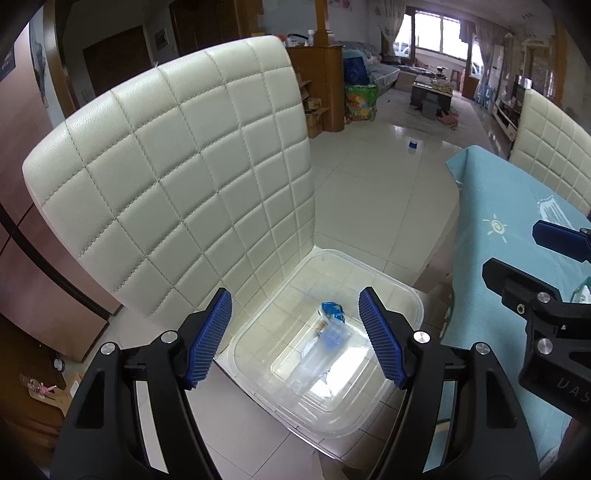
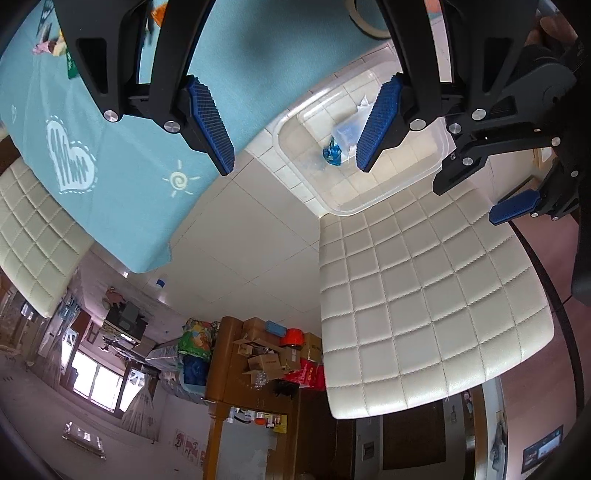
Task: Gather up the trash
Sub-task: 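Move both open tools back over the table, then grasp the white tissue with the left tool while the right tool grasps the foil roll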
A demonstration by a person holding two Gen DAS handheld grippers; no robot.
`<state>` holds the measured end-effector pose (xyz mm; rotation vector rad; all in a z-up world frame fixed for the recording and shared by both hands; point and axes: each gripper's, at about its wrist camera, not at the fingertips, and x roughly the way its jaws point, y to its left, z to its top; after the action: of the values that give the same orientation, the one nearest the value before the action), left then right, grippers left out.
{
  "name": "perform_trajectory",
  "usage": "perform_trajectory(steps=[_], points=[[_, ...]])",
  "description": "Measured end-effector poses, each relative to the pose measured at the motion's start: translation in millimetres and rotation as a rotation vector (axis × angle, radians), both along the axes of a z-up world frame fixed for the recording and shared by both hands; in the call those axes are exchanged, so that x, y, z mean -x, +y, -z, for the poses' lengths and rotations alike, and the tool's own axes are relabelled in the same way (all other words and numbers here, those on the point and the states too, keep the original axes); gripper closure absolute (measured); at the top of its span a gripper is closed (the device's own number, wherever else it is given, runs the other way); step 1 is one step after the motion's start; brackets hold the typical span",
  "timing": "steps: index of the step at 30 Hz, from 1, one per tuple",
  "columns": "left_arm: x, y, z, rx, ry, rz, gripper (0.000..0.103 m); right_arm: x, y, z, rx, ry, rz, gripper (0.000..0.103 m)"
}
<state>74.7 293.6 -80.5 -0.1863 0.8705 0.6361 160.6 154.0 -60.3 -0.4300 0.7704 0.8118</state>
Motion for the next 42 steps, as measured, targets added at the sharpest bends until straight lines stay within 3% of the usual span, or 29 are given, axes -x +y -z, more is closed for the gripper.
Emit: perform_trajectory(steps=[9, 16, 27, 36, 38, 40, 41, 42], points=[[1.6, -62.0, -19.9, -0.015, -0.015, 0.135, 0.03, 16.6, -83.3, -18.3, -0.024, -0.015, 0.143, 0.036], [0.4, -142.0, -19.4, -0.009, -0.003, 0.316, 0.028, 35.9, -174.6, -14.8, -0.032, -0.02, 0.313, 0.036], [0.7, -276.8, 9.2, 0.068, 0.07, 0.638, 0.022, 39.0, -308.7, 17.3, 0.022, 0.047, 0.648, 0.036], [10.3, -327.6, 53.2, 0.152, 0.198, 0.739, 0.021, 42.2, -343.4, 37.3, 0.02, 0.076, 0.685, 0.036], [9.8, -330.8, 64.3, 0.164, 0.229, 0.739, 0.028, 41.4, -345.5, 42.9, 0.018, 0.089, 0.681, 0.036], [11.1, -333.0, 63.0, 0.146, 0.204, 0.755, 0.043, 38.7, -345.5, 48.8, 0.019, 0.102, 0.678, 0.036], [9.3, -333.5, 61.7, 0.141, 0.196, 0.761, 0.065, 37.6, -346.3, 50.6, 0.019, 0.107, 0.676, 0.036], [6.6, -331.1, 60.0, 0.144, 0.195, 0.762, 0.068, 35.5, -345.4, 52.8, 0.02, 0.112, 0.674, 0.036]])
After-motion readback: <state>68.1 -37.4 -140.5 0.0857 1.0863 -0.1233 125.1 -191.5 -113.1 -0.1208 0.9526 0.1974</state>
